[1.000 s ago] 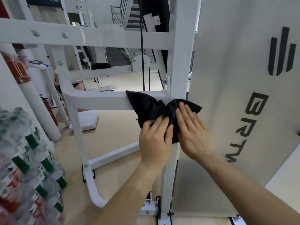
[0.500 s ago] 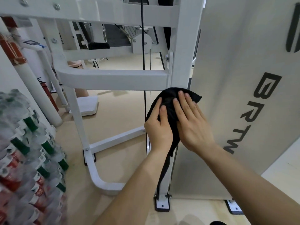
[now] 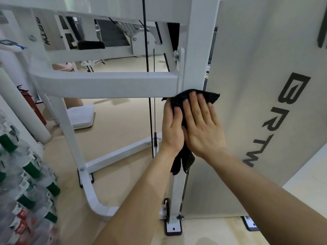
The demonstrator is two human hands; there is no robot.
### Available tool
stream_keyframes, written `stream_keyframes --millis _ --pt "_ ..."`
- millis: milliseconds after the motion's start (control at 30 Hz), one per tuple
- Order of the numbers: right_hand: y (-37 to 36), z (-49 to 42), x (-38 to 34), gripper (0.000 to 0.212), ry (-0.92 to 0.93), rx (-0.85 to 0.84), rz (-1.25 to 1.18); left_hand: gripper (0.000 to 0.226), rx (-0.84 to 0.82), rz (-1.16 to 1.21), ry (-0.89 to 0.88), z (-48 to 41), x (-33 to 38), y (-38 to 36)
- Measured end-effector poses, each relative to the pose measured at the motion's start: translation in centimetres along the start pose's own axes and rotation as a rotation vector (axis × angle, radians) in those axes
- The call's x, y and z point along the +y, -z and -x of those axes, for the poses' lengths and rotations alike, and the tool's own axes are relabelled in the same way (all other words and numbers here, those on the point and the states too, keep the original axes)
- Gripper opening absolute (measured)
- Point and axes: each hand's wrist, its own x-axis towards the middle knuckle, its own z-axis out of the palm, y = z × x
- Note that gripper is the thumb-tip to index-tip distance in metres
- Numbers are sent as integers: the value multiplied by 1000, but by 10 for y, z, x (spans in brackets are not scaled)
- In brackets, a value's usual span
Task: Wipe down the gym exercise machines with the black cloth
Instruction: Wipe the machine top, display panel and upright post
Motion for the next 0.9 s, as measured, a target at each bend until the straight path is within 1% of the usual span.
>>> stream_keyframes --millis 133,200,333,467,633,733,800,900 --pt "-18 8 -5 65 -10 129 31 57 -78 -6 -29 8 -29 4" --pt "-22 16 -5 66 -3 149 43 62 -97 -16 -35 13 -40 8" --pt "-21 42 -5 62 55 71 82 59 -131 -133 -42 28 -51 15" --pt "-10 50 -8 59 77 -4 120 56 -172 -164 -14 27 -43 19" --pt "-12 39 -17 59 1 -4 84 55 -167 -78 70 23 -36 17" --pt "-22 50 -26 59 -47 34 71 58 -214 -74 110 30 -48 25" --pt "-32 63 -33 59 -47 37 60 60 -242 -86 135 37 -63 34" --pt "-43 93 -46 60 -49 -50 50 66 -271 -107 211 58 -83 47"
